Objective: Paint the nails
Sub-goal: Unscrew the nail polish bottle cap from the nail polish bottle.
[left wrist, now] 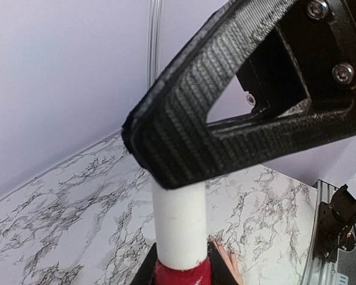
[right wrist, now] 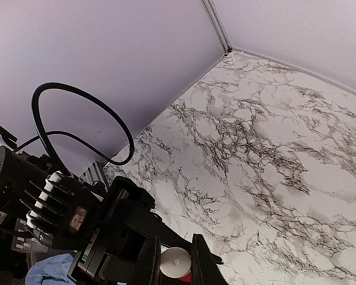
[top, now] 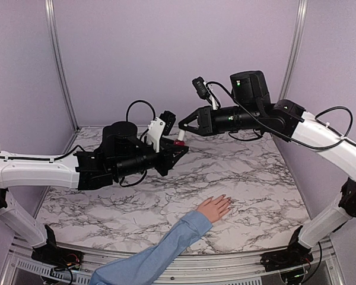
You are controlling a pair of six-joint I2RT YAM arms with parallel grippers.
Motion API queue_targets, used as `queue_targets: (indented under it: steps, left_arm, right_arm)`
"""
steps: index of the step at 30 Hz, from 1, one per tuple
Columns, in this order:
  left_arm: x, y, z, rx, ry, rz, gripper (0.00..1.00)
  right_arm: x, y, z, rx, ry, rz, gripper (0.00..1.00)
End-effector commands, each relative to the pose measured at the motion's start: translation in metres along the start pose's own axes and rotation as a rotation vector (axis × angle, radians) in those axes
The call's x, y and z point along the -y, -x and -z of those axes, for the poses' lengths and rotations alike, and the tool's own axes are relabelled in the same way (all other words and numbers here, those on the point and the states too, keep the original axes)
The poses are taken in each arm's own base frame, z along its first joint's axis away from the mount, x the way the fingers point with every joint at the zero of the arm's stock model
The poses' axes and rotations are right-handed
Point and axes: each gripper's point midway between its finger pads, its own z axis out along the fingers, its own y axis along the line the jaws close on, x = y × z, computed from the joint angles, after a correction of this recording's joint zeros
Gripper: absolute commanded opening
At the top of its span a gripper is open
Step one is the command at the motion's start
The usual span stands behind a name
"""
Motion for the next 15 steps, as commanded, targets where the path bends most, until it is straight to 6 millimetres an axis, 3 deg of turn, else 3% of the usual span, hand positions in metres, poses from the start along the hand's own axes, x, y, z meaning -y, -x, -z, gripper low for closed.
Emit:
queue_targets:
  steps: [1, 6, 10, 15]
  left_arm:
    - [0.021, 0.016, 0.002, 0.049, -0.131, -0.015, 0.00]
    - [0.053, 0.030, 0.018, 0.110, -0.349, -0.041, 0.00]
    - [0.084, 0.044, 0.034, 0.137, -0.547, -0.051, 0.00]
    - [0.104, 0.063, 0.047, 0.154, -0.676, -0.023, 0.00]
  right_arm:
    - [-0.044, 0.011, 0.010, 0.023, 0.173, 0.085, 0.00]
    - [-0.057, 0.015, 0.019, 0.036, 0.220, 0.166, 0.00]
    - [-0.082, 0.020, 0.034, 0.048, 0.335, 0.246, 0.00]
    - [-0.103, 0.021, 0.053, 0.068, 0.429, 0.338, 0.00]
